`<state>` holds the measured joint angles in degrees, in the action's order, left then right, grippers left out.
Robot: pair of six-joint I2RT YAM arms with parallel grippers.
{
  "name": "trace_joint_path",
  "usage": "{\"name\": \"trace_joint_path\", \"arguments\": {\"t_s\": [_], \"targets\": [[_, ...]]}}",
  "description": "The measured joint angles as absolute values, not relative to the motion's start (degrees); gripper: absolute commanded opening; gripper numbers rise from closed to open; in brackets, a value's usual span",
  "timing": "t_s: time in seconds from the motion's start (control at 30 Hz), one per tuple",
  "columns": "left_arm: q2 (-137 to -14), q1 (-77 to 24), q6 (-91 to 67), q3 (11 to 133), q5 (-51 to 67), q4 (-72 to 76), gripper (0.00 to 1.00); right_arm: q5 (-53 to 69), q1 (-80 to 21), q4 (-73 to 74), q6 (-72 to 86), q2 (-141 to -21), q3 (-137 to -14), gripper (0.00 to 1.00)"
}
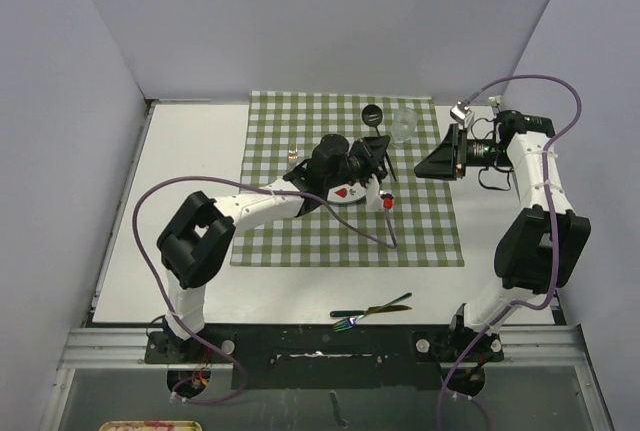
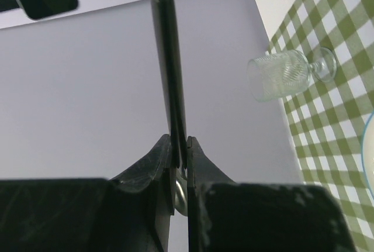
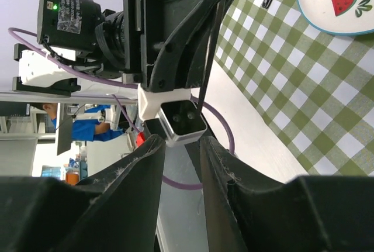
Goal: Set the dinner table for one person
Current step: Place the spoon on the napkin.
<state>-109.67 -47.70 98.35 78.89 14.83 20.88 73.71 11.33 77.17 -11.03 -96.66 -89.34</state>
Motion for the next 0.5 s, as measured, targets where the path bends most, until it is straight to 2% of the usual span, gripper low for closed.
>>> {"name": "trace_joint_path", "arguments": {"t_s": [0.5], "targets": [[-110.65, -51.09, 96.99, 82.0, 15.7, 22.09, 0.0, 74.0, 11.31, 78.19, -12.21, -100.92, -88.79, 0.3]]}}
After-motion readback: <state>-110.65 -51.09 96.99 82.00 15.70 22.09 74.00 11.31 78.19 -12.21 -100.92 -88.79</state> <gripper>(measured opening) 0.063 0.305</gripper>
